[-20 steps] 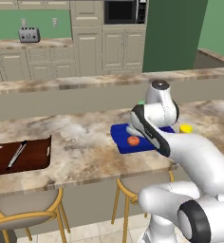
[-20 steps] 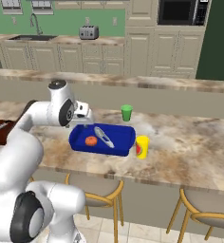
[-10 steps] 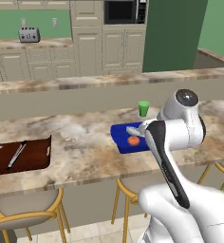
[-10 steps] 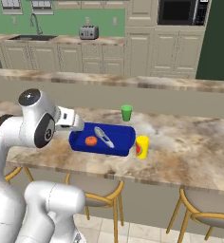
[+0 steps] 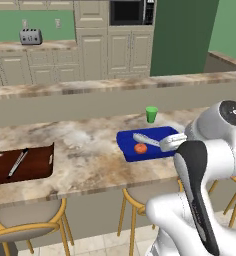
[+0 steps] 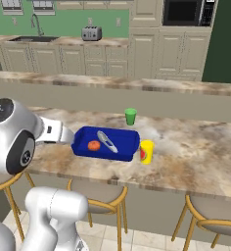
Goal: Gather the squash and mushroom from the fridge and place them on a tray on the dining counter. Then gather the chicken drumstick and fish from the fridge and place them on the other tray.
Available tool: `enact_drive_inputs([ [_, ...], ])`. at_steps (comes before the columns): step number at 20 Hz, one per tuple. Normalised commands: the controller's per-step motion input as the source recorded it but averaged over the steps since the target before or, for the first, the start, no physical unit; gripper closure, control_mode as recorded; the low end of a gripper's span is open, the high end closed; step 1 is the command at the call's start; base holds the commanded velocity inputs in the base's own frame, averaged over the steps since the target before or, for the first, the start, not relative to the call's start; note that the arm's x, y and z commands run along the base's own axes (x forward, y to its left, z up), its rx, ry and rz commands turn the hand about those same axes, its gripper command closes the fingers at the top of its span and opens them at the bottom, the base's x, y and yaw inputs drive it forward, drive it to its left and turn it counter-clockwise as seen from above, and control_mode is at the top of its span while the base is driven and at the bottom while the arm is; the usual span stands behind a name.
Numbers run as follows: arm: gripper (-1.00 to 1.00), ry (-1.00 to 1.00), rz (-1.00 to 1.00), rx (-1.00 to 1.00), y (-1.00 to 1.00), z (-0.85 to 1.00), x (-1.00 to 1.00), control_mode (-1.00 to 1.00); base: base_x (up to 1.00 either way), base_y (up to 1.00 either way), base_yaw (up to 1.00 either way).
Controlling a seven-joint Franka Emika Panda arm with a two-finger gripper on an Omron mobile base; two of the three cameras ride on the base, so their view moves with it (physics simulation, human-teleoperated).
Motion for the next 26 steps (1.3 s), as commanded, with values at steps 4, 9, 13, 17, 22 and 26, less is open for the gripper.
enact_drive_inputs([
  [4, -1.00, -0.08, 0.00, 0.00, 0.00, 0.00, -0.86, -1.00, 0.00, 0.00, 0.00],
  [9, -1.00, 0.00, 0.00, 0.00, 0.00, -0.01, -0.15, -1.00, 0.00, 0.00, 0.00],
  [13, -1.00, 0.00, 0.00, 0.00, 0.00, 0.00, 0.00, -1.00, 0.00, 0.00, 0.00],
  [17, -1.00, -0.01, 0.00, 0.00, 0.00, -0.01, -0.06, 1.00, -0.27, 0.03, 0.00],
  [22, -1.00, 0.00, 0.00, 0.00, 0.00, 0.00, 0.00, 1.00, -0.58, 0.64, 0.00],
  [26, -1.00, 0.00, 0.00, 0.00, 0.00, 0.00, 0.00, 1.00, -0.40, 1.00, 0.01],
])
